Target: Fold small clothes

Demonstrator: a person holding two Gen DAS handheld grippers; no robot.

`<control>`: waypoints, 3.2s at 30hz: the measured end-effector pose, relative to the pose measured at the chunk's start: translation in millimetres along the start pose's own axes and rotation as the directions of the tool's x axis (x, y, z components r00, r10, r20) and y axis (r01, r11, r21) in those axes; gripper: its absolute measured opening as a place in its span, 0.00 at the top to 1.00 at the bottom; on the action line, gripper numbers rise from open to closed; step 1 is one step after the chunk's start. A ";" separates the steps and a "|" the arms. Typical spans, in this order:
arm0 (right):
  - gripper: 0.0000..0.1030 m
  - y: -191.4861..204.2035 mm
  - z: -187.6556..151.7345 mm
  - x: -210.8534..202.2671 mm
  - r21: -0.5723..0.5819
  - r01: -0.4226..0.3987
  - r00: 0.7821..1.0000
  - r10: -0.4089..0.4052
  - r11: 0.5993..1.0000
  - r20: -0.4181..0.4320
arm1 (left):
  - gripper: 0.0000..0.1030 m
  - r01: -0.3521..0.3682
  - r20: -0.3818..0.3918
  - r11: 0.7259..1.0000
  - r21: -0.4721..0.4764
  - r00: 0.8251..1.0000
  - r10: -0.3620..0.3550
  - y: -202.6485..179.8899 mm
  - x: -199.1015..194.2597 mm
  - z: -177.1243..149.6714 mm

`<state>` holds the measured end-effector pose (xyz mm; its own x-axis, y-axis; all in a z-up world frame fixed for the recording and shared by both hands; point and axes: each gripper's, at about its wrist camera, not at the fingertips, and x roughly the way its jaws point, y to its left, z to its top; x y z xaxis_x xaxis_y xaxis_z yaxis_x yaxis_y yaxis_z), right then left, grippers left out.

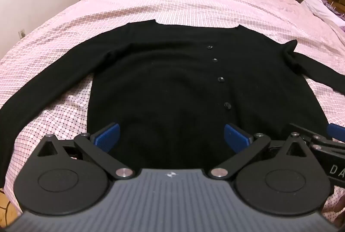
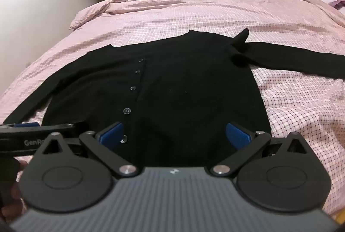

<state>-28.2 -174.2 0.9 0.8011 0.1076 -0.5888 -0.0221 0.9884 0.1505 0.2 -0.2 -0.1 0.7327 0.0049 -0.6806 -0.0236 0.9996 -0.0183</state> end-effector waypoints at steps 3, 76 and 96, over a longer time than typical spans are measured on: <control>0.00 0.8 1.7 -2.1 0.025 -0.017 1.000 0.017 1.000 -0.003 | 0.00 -0.003 0.000 1.000 -0.002 1.000 0.003 0.3 0.2 0.2; 0.00 -6.6 -4.4 3.9 0.042 0.005 1.000 -0.004 0.999 -0.026 | 0.00 -0.011 -0.012 1.000 -0.003 1.000 0.011 4.8 5.0 -3.8; 0.00 -2.5 -5.6 -2.4 0.026 -0.015 1.000 0.014 1.000 0.007 | 0.00 -0.011 -0.014 1.000 -0.002 1.000 0.011 4.7 5.0 -3.0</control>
<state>-33.5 -176.4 -2.6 0.8045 0.1211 -0.5814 -0.0180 0.9835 0.1799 1.7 4.5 -5.8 0.7230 0.0152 -0.6906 -0.0331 0.9994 -0.0126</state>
